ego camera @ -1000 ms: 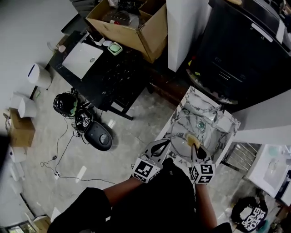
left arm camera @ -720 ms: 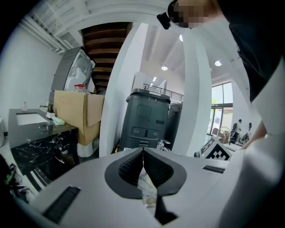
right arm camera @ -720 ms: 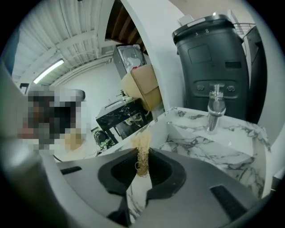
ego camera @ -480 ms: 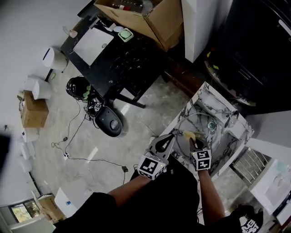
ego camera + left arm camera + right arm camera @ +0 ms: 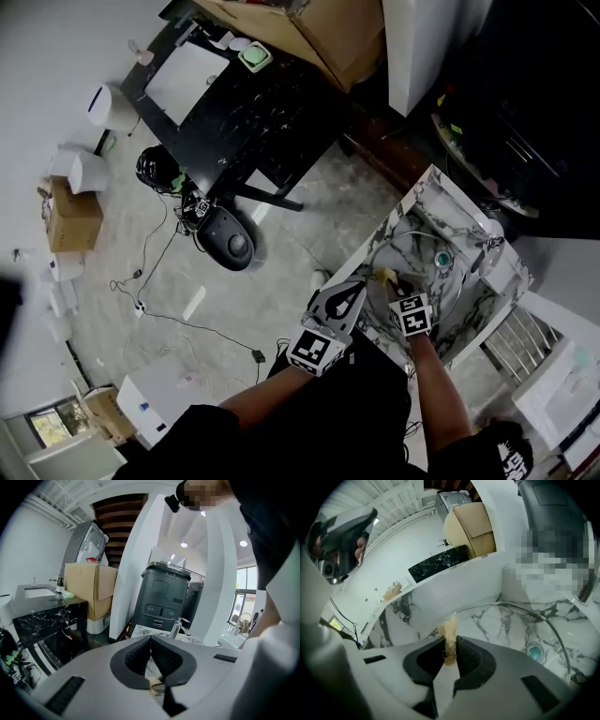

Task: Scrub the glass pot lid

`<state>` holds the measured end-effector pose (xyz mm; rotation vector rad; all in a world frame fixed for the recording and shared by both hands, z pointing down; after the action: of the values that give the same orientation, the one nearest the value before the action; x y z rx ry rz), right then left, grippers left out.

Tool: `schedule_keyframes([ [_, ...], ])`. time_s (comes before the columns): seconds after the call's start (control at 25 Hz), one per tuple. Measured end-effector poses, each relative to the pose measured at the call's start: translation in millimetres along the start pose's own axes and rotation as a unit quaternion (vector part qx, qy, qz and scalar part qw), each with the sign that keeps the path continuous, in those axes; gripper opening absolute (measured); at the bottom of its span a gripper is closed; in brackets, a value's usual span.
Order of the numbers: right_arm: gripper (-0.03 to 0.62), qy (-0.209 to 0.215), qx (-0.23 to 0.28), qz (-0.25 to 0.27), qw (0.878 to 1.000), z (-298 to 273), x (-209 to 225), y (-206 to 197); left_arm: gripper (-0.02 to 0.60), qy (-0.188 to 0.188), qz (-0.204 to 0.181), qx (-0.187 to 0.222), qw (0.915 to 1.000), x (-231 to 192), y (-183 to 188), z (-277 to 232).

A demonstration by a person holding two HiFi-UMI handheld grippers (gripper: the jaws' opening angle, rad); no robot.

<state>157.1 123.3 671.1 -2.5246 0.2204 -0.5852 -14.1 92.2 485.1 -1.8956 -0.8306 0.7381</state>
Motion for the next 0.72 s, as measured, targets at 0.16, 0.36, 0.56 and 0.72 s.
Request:
schedule_keyframes([
  [0.16, 0.061, -0.003, -0.013, 0.008, 1.0, -14.8, 7.0, -8.3, 0.017, 0.011, -0.003, -0.006, 0.9999, -2.7, -1.0, -7.2],
  [0.36, 0.063, -0.011, -0.015, 0.003, 1.0, -21.4, 14.6, -6.5, 0.017, 0.014, -0.002, -0.011, 0.9998, -3.0, -1.3, -9.9],
  [0.56, 0.063, -0.021, -0.006, 0.005, 1.0, -28.4, 23.1, 1.1, 0.017, 0.009, 0.0, -0.02, 0.9998, -7.9, -2.2, -14.2],
  [0.72, 0.063, -0.03, 0.0, -0.001, 1.0, -27.5, 28.2, 6.2, 0.017, 0.006, 0.013, -0.015, 0.9998, -6.5, -5.4, -14.9],
])
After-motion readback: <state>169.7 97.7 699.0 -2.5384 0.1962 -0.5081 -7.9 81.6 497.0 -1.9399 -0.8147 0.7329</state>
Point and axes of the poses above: the fingertips, and each gripper's own axes: z backward along the fingers, x to its right, y out of its top, the point moved 10 cm from there along z, backward along the fingers, and after that the axes turned 5 degrees about -z, right-handed, at the moved point
